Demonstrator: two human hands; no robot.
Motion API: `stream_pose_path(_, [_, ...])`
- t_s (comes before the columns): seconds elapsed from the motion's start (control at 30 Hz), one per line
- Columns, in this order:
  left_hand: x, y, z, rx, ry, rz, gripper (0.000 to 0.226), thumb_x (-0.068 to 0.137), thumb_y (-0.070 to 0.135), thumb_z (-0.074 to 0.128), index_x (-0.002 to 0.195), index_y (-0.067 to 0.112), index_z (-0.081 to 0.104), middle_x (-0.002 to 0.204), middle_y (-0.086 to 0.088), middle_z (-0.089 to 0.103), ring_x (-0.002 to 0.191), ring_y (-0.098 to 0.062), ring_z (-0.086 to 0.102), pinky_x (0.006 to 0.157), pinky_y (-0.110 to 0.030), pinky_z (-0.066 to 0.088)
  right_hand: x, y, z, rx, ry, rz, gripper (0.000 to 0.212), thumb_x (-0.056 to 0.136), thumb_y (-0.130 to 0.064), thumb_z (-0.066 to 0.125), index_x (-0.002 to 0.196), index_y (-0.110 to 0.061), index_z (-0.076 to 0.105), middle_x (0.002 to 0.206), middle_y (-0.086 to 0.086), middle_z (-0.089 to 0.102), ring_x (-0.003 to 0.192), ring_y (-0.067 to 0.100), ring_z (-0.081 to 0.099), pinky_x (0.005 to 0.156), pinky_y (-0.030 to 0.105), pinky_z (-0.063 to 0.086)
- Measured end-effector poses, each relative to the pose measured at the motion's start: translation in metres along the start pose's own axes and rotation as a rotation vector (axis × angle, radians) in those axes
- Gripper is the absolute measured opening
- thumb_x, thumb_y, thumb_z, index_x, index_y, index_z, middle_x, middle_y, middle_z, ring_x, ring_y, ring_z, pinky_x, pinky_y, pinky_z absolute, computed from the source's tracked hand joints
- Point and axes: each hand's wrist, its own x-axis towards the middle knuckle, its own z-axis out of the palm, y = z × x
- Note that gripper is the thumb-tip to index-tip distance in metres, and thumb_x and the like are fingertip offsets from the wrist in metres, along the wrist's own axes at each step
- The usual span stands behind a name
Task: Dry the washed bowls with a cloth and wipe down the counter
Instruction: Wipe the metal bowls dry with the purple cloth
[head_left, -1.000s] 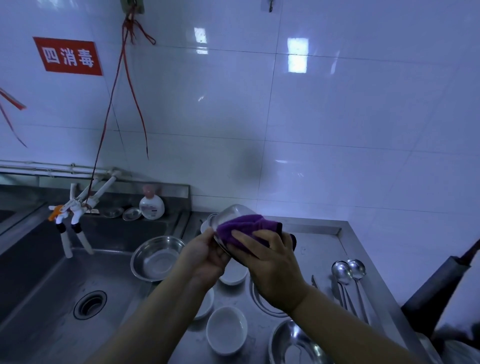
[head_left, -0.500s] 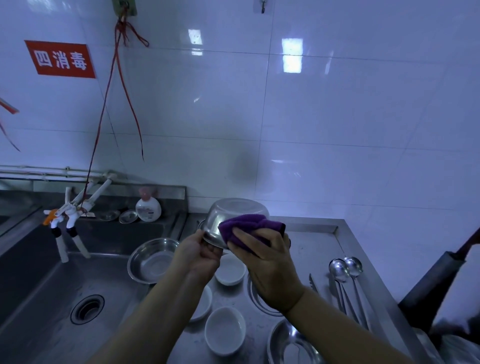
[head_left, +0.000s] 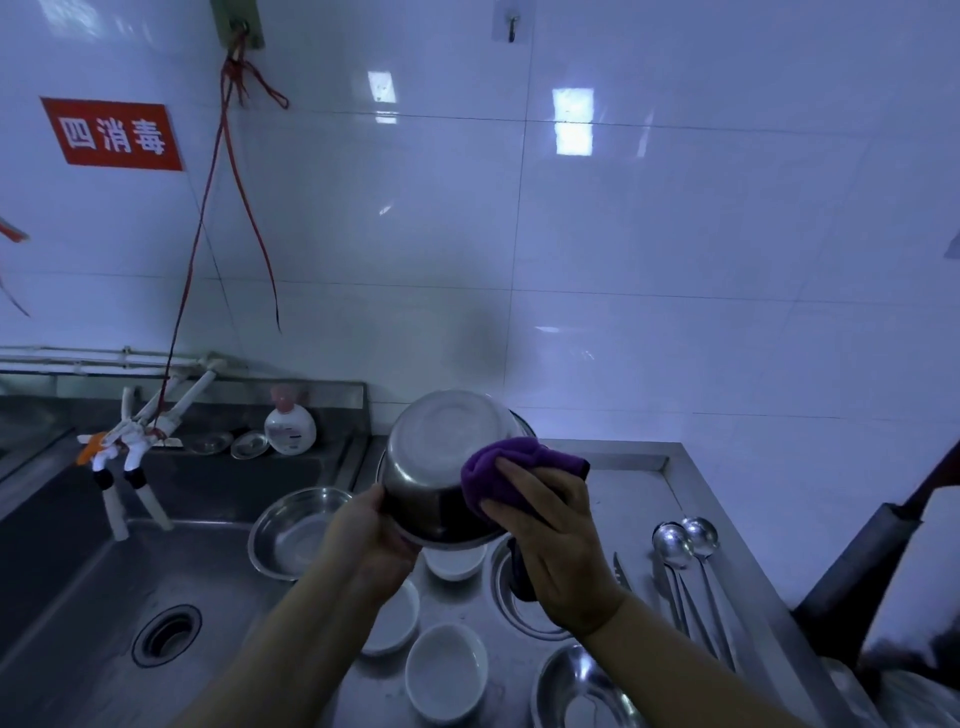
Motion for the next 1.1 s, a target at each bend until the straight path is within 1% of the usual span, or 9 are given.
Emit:
stream_pose_path(0.13, [-0.001, 0.004, -0.004, 0.036, -0.071, 0.064, 0.038, 0.102, 0.021, 0.028, 0.122, 0.002, 0.054, 0.113, -0.02, 0.065, 0.108, -0.032, 0.059, 0.096, -0.045, 0.045, 0.002, -0.01, -0.002, 0.079, 0.038, 0.06, 0.024, 0.102, -0.023, 0.042, 0.11, -0.017, 0.064, 0.132, 0.005, 0.053, 0.11, 0.029, 0.048, 0.093, 0.037, 0.046])
stream_pose_path(0.2, [-0.001, 0.007, -0.007, 0.057, -0.081, 0.091, 0.039, 0.102, 0.022, 0.03, 0.128, 0.002, 0.051, 0.124, -0.021, 0.06, 0.117, -0.034, 0.054, 0.105, -0.049, 0.036, 0.003, -0.014, -0.001, 0.109, 0.063, 0.108, 0.025, 0.103, -0.021, 0.041, 0.108, -0.015, 0.064, 0.13, 0.008, 0.055, 0.109, 0.032, 0.05, 0.096, 0.033, 0.043])
stream_pose_path(0.4, [-0.003, 0.011, -0.015, 0.239, -0.07, 0.241, 0.034, 0.098, 0.021, 0.04, 0.113, 0.001, 0.062, 0.105, -0.018, 0.069, 0.103, -0.032, 0.062, 0.095, -0.047, 0.045, 0.017, -0.009, -0.006, 0.165, 0.061, 0.219, 0.027, 0.092, -0.008, 0.043, 0.109, -0.011, 0.063, 0.131, 0.009, 0.055, 0.112, 0.031, 0.05, 0.101, 0.031, 0.038])
stream_pose_path(0.53, [-0.005, 0.014, -0.017, 0.429, -0.07, 0.351, 0.031, 0.097, 0.025, 0.041, 0.104, 0.003, 0.062, 0.09, -0.019, 0.067, 0.082, -0.031, 0.063, 0.072, -0.042, 0.05, 0.029, -0.003, -0.01, 0.265, 0.01, 0.271, 0.031, 0.092, -0.009, 0.041, 0.106, -0.002, 0.068, 0.127, 0.008, 0.058, 0.114, 0.025, 0.052, 0.095, 0.041, 0.046])
stream_pose_path(0.67, [-0.005, 0.015, -0.019, 0.543, -0.103, 0.438, 0.027, 0.095, 0.028, 0.043, 0.09, 0.01, 0.062, 0.078, -0.014, 0.062, 0.066, -0.023, 0.06, 0.058, -0.033, 0.046, 0.043, -0.004, -0.011, 0.276, -0.092, 0.272, 0.033, 0.092, -0.013, 0.042, 0.112, -0.009, 0.067, 0.123, 0.001, 0.062, 0.114, 0.017, 0.053, 0.093, 0.044, 0.047])
stream_pose_path(0.77, [-0.007, 0.012, -0.018, 0.569, -0.151, 0.493, 0.019, 0.079, 0.032, 0.056, 0.069, 0.023, 0.069, 0.07, -0.003, 0.069, 0.061, -0.012, 0.066, 0.052, -0.024, 0.05, 0.053, -0.01, -0.009, 0.174, -0.197, 0.219, 0.032, 0.091, -0.016, 0.043, 0.111, -0.014, 0.069, 0.118, -0.001, 0.065, 0.109, 0.02, 0.055, 0.088, 0.045, 0.048])
stream_pose_path(0.87, [-0.005, 0.007, -0.017, 0.507, -0.136, 0.426, 0.029, 0.084, 0.043, 0.054, 0.074, 0.024, 0.074, 0.08, -0.005, 0.074, 0.072, -0.017, 0.071, 0.056, -0.03, 0.052, 0.058, -0.018, -0.006, 0.01, -0.256, 0.096, 0.031, 0.09, -0.019, 0.046, 0.109, -0.019, 0.07, 0.118, -0.001, 0.066, 0.106, 0.024, 0.055, 0.085, 0.046, 0.048])
stream_pose_path(0.97, [-0.003, 0.005, -0.016, 0.47, -0.138, 0.347, 0.053, 0.093, 0.056, 0.033, 0.088, 0.023, 0.074, 0.095, -0.013, 0.073, 0.089, -0.024, 0.071, 0.071, -0.04, 0.052, 0.055, -0.033, 0.003, -0.164, -0.353, -0.051, 0.026, 0.091, -0.029, 0.049, 0.109, -0.025, 0.068, 0.12, -0.003, 0.064, 0.108, 0.022, 0.054, 0.087, 0.047, 0.046])
stream_pose_path(1.1, [-0.006, 0.002, -0.012, 0.425, -0.106, 0.342, 0.058, 0.093, 0.059, 0.03, 0.09, 0.021, 0.073, 0.099, -0.016, 0.072, 0.097, -0.031, 0.068, 0.085, -0.048, 0.05, 0.053, -0.038, 0.01, -0.162, -0.331, -0.015, 0.03, 0.097, -0.034, 0.042, 0.113, -0.025, 0.065, 0.12, -0.003, 0.064, 0.11, 0.021, 0.055, 0.091, 0.043, 0.044])
